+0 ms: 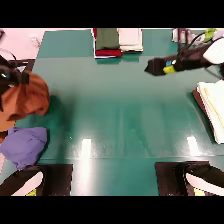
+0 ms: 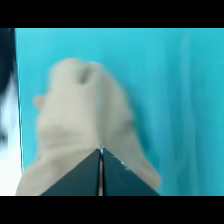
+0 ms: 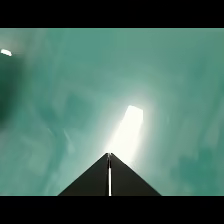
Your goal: Fold the shirts.
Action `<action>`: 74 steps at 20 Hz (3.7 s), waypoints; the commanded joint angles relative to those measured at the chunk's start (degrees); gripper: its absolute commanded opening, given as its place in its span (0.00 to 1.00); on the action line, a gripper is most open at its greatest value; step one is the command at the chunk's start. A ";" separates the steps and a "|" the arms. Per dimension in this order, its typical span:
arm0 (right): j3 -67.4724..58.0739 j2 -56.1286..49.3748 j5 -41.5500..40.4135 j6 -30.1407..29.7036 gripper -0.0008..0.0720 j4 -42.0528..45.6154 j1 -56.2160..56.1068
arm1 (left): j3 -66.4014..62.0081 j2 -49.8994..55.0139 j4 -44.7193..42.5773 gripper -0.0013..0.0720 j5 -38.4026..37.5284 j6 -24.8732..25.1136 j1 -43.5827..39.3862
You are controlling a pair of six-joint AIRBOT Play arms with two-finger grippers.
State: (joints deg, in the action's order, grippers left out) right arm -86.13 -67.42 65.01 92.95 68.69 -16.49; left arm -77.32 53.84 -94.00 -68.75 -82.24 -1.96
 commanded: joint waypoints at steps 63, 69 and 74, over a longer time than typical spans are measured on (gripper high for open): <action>26.27 -3.61 2.71 -2.23 0.75 -4.44 9.35 | 1.57 8.04 22.38 0.05 -6.10 2.75 -11.76; 22.03 -14.19 -0.09 -2.67 0.72 -4.48 1.16 | 1.57 8.04 22.38 0.05 -6.16 2.75 -11.76; 16.35 -15.32 0.13 -6.49 0.03 -3.98 0.28 | -0.24 7.78 20.74 0.05 -5.33 2.78 -11.76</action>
State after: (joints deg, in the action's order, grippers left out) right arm -66.54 -81.91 64.93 88.27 64.69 -15.57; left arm -76.27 61.87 -71.94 -74.74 -79.44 -13.76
